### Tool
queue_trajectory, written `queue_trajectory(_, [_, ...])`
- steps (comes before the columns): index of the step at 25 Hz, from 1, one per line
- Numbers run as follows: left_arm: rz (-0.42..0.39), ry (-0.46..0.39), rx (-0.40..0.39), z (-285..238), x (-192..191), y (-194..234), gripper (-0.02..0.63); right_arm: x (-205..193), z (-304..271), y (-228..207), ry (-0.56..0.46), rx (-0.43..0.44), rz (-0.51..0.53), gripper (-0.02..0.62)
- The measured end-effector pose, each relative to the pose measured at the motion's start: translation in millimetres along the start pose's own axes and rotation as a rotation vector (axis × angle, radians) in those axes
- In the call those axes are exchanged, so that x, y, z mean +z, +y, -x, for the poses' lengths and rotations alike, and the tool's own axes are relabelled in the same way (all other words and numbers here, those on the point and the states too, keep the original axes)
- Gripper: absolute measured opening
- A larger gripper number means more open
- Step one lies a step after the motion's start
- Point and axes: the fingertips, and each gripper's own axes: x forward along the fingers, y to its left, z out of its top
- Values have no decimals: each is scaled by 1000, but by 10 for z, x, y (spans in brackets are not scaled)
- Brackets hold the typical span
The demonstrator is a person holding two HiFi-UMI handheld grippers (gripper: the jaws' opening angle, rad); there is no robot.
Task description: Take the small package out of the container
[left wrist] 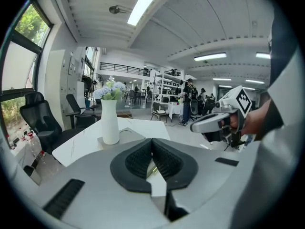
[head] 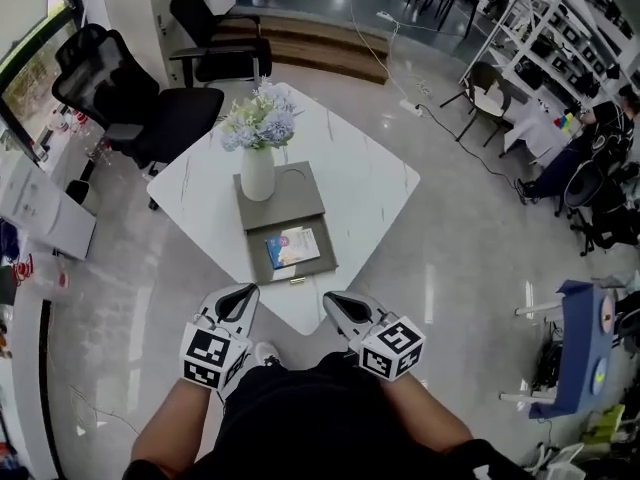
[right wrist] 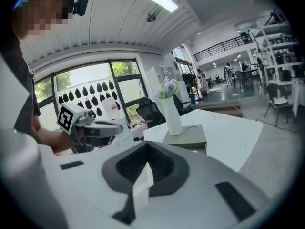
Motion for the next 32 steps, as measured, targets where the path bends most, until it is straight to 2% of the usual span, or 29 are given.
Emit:
queue_trajectory(5, [-2, 0, -63, -169, 40, 82, 2, 36, -107, -86, 6, -48, -16, 2])
queue_trajectory(10, [-8, 4, -60, -325, 99, 156, 3, 169, -244, -199, -6, -40, -13, 2])
queue_trajectory(15, [-7, -8, 4, -381, 168, 190, 3, 303, -332, -289, 12, 19, 48, 2])
queue_trajectory(22, [46, -42, 118, -513, 269, 199, 3, 456, -367, -469, 21, 100, 113, 2])
queue_trajectory(25, [34, -35, 162, -526, 265, 200, 5, 442, -378, -477, 23, 136, 114, 2])
queue_trajectory(26, [27, -32, 170, -539, 256, 190, 25, 430, -369, -484, 22, 146, 116, 2])
queue_trajectory(32, [-24, 7, 185, -664, 243, 143, 66, 373, -321, -617, 16, 160, 98, 2])
